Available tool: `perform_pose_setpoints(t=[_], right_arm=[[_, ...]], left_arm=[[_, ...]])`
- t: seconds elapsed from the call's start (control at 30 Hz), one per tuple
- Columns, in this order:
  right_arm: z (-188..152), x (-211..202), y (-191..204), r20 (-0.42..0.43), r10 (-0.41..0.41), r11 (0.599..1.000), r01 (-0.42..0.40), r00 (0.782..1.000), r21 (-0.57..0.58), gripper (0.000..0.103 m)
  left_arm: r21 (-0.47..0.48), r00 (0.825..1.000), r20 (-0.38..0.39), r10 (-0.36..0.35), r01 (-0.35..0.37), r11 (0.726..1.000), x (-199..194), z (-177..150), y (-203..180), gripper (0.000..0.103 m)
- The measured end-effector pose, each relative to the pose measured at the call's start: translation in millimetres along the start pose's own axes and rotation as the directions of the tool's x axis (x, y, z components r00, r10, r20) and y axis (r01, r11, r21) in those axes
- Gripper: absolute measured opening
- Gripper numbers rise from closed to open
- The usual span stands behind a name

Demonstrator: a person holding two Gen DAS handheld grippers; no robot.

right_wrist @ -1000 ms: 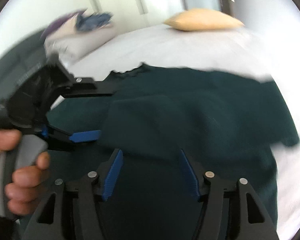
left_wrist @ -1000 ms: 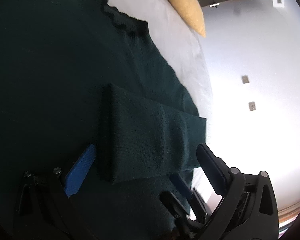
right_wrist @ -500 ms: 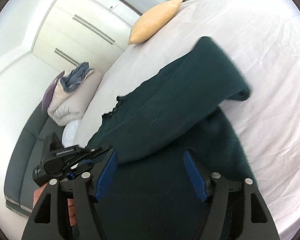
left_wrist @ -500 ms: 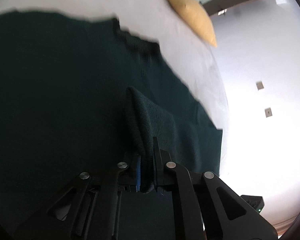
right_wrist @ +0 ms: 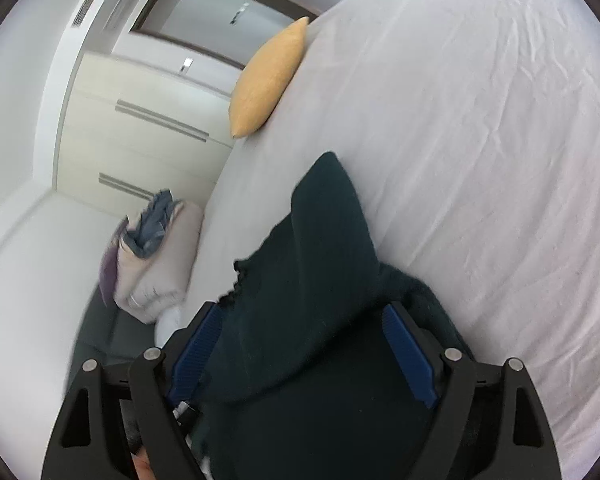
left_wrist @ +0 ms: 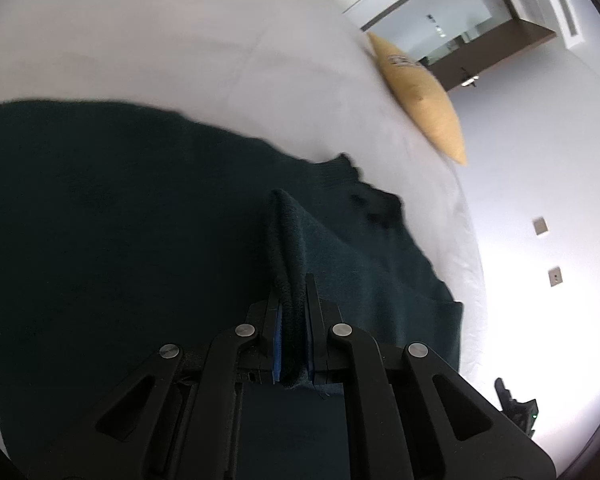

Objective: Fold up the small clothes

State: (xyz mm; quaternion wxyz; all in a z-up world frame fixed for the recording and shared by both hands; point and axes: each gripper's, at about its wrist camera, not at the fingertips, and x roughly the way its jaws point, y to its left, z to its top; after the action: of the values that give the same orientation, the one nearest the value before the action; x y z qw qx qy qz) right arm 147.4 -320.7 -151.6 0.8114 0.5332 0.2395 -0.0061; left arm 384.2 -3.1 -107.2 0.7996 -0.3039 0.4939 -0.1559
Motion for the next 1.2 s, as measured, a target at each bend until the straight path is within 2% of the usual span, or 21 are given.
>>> perform_pose_setpoints(t=[0.1,0.23,0.3,0.43,0.6,0.67,0.83,0.93,1.0,1.1,1.13,1.2], right_arm=[[7.4,-3.4,-6.8,0.028,0.017,0.998,-0.018,0.999,0.058,0.085],[16.2,-14.1,-15.8,0.055,-0.018,0.997,0.013,0.998,0.081,0.086],[15.4,-13.0,-15.3,0.014,0.010,0.995,-0.011,1.000,0.101,0.086],[0.5,1.4,3.0,-0.066,0.065,0.996,-0.061,0.996,0.062,0.086],[-3.9,24.3,4.7,-0.120,0.041,0.997,-0.033,0.992,0.067,0.086],[1.8,32.3,2.1,-0.112,0.005,0.999,0.001,0.994,0.050,0.085],[13.8,30.1,-3.8,-0.076,0.023,0.997,-0.017,0.997,0.077,0.084],[13.5,24.8,-12.3,-0.047,0.023,0.997,-0.020,0.999,0.070,0.074],[10.9,23.3,-15.4,-0.039,0.036,0.997,-0.033,0.999,0.074,0.072],[8.0,21.7,-5.3,-0.078,0.008,0.999,-0.006,0.997,0.037,0.075],[7.1,15.9,-2.6,-0.086,0.017,0.999,-0.014,0.996,0.035,0.079],[7.9,1.5,4.9,-0.091,0.001,1.000,-0.001,0.996,0.002,0.079]], left_arm=[[-0.001,1.000,-0.004,0.013,-0.013,1.000,0.7,-1.2,15.5,0.007],[0.014,1.000,0.009,0.020,-0.020,1.000,-1.2,-5.9,15.1,0.007],[0.029,1.000,0.022,0.020,-0.021,0.999,-7.1,-12.2,9.5,0.007],[0.020,0.999,0.032,0.021,-0.021,1.000,-14.5,-24.2,4.9,0.007],[-0.005,0.999,0.026,0.023,-0.023,1.000,-18.5,-25.9,18.5,0.007],[-0.014,1.000,0.016,0.023,-0.023,1.000,-17.2,-24.8,24.6,0.007],[-0.026,1.000,0.002,0.015,-0.015,1.000,-9.8,-25.4,33.1,0.007],[-0.017,1.000,0.012,0.020,-0.020,1.000,-13.6,-30.6,32.8,0.007],[-0.024,1.000,0.012,0.018,-0.018,1.000,-12.5,-32.2,35.6,0.007],[-0.038,1.000,0.013,0.011,-0.010,0.999,-13.5,-32.1,37.8,0.007],[-0.029,1.000,0.015,0.014,-0.014,0.999,-14.9,-32.6,36.4,0.007],[-0.016,1.000,0.014,0.023,-0.023,1.000,-17.1,-34.0,34.8,0.007]])
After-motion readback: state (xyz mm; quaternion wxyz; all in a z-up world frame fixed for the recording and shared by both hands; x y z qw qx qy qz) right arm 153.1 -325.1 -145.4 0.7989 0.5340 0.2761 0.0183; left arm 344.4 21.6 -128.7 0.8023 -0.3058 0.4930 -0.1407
